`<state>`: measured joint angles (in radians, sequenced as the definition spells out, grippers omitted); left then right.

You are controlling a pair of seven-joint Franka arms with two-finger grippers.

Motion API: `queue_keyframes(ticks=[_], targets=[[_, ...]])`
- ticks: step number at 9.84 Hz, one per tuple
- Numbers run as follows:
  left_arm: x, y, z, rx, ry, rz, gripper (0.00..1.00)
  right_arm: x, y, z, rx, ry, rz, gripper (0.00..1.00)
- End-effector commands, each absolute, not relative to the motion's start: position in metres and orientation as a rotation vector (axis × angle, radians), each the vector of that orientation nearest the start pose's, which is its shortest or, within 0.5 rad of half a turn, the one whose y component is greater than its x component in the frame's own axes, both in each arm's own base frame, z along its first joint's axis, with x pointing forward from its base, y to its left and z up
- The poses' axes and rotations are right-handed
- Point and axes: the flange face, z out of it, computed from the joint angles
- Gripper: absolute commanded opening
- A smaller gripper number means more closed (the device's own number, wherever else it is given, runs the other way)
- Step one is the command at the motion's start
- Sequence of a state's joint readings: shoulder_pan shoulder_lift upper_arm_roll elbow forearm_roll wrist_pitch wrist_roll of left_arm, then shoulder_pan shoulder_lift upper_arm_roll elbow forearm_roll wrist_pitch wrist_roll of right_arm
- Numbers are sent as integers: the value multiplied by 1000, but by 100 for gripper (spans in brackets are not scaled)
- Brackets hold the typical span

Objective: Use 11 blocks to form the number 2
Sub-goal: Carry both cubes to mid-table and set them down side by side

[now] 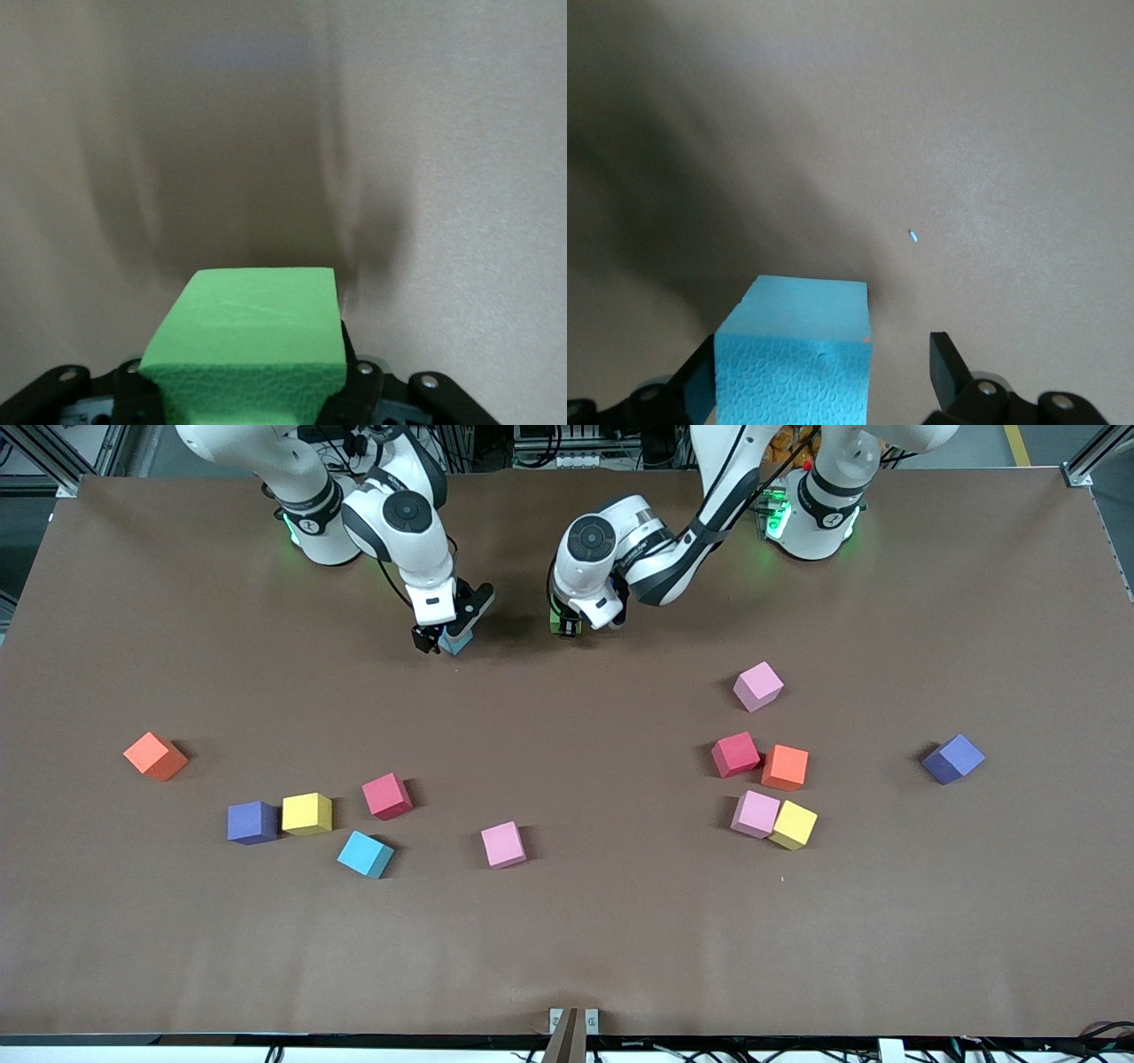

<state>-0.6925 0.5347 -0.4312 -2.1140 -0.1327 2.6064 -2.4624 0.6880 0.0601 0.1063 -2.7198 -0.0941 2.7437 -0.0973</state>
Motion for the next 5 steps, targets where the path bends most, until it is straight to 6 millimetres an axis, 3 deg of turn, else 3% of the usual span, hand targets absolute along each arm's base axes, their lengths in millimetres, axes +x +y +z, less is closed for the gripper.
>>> queue_keyframes(ticks=[1,2,5], targets=[[243,-530,185,-2195,-2105,405,0,275,277,199,-2855,-1411,32,100],[236,-533,185,-2204,-2099,387,0,272,278,198,-2877,-1373,37,98],[231,-530,177,-2259,-2049,317,0,270,280,197,-2873,-1381,42,54]])
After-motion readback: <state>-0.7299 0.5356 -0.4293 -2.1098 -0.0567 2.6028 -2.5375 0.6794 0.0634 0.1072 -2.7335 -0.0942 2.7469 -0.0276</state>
